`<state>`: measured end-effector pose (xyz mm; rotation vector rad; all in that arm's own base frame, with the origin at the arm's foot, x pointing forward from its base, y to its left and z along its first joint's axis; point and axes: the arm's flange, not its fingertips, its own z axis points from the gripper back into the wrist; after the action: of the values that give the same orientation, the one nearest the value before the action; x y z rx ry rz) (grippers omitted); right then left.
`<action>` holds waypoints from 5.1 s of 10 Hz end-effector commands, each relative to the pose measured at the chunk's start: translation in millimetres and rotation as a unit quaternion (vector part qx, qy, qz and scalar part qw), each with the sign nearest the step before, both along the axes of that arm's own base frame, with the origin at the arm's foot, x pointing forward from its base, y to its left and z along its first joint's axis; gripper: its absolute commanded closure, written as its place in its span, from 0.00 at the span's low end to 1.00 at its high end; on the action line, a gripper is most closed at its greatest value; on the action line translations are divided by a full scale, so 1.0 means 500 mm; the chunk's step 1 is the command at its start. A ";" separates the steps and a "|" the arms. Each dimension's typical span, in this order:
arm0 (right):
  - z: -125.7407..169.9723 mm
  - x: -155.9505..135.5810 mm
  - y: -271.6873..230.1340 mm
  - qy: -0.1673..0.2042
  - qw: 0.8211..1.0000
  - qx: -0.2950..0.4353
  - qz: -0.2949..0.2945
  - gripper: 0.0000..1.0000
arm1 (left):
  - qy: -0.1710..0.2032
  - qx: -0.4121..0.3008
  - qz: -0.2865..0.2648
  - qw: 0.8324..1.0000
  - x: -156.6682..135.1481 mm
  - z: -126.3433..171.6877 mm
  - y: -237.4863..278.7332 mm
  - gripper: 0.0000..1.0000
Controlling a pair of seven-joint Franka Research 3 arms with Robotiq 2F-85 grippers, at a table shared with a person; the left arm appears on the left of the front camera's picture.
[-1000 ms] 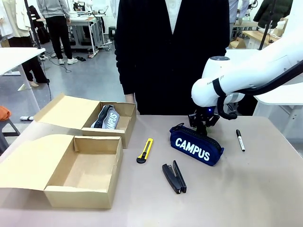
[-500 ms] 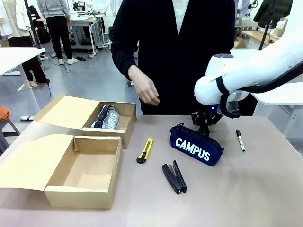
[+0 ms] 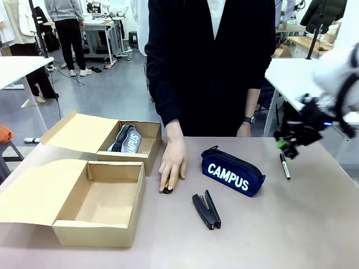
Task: Place items inside the box.
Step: Pick up a Pencil pouch or Stapler and place it inside the Mailer Box closest to the robot.
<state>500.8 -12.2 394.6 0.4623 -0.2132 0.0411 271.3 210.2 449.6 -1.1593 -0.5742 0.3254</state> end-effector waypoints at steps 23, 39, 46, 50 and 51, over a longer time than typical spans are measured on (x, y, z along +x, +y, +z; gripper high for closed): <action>0.118 -0.338 0.674 -0.046 0.976 0.193 0.094 0.59 | -0.013 -0.002 -0.002 1.000 0.000 -0.001 -0.002 0.00; -0.041 -0.311 1.195 0.024 0.986 -0.025 0.166 0.46 | -0.013 -0.002 -0.002 1.000 0.000 -0.001 -0.002 0.00; -0.038 -0.312 1.151 0.040 0.988 -0.003 0.150 0.00 | -0.013 -0.002 -0.002 1.000 0.000 -0.001 -0.002 0.00; 0.017 -0.321 1.091 0.053 0.984 0.053 0.164 0.00 | -0.013 -0.002 -0.002 1.000 0.000 -0.001 -0.002 0.00; 0.063 -0.333 1.026 0.059 0.974 0.088 0.200 0.00 | -0.013 -0.002 -0.002 1.000 0.000 -0.001 -0.002 0.00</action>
<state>345.1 551.7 407.4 0.5817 -0.0383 0.3306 272.4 211.4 449.6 -1.1565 -0.5737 0.3235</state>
